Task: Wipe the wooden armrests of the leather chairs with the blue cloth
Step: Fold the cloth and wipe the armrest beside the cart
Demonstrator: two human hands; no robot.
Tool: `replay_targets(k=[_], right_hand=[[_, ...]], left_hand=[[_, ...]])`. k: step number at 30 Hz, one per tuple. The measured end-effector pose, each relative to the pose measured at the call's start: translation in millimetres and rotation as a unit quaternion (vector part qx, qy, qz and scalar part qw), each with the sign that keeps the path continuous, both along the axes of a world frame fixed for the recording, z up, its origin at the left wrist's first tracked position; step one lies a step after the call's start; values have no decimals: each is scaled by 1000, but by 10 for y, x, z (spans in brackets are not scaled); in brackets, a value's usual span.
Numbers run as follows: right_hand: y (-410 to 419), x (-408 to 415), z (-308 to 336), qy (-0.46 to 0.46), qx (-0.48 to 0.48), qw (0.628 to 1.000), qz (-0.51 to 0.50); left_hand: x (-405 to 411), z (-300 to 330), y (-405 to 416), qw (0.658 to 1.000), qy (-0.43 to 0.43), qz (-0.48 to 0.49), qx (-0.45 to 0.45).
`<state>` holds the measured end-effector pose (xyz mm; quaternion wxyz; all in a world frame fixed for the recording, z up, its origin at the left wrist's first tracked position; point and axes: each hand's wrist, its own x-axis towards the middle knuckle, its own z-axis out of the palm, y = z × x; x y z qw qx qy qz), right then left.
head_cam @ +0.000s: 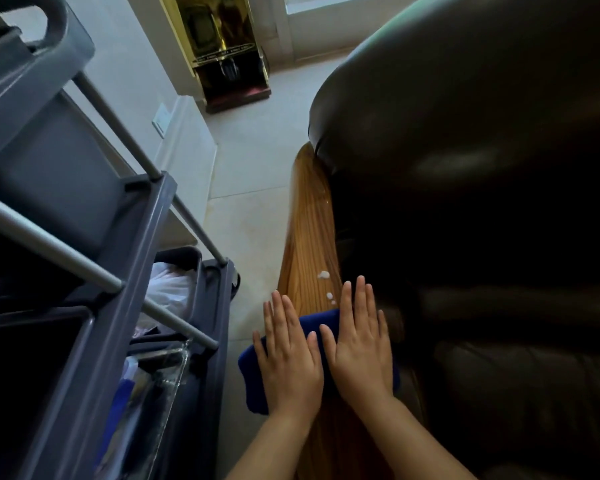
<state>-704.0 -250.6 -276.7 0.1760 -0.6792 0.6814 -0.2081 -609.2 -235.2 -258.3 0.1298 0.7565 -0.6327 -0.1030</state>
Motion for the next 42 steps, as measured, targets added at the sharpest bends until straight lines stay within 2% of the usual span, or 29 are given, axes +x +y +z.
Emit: replay_targets(k=[15,27,31,35,37,38,40,42], right_hand=[[-1234,114,105,-41,-1,999,-10],[-2020,163,142,-34,-34,998,-26],[-2027,140,155,-32,16,999,-1],[-1868,53,211,13,79,995,64],[-1650,-23,231,-10,99,991,93],[-1518,-63,232,-36,85,992,91],[-1263,-152,236,-98,33,993,56],[-1167,-234,273,-160,23,986,36]], left_hand=[[44,114,-1218,999,40,-1,-13],[148,117,-2123,994,97,-35,25],[216,123,-2128,987,137,-42,72],[262,163,-1907,982,125,-66,124],[314,201,-1665,980,146,-87,107],[353,240,-1530,982,147,-93,70],[465,316,-1309,987,135,-85,-24],[550,370,-1229,988,124,-75,-50]])
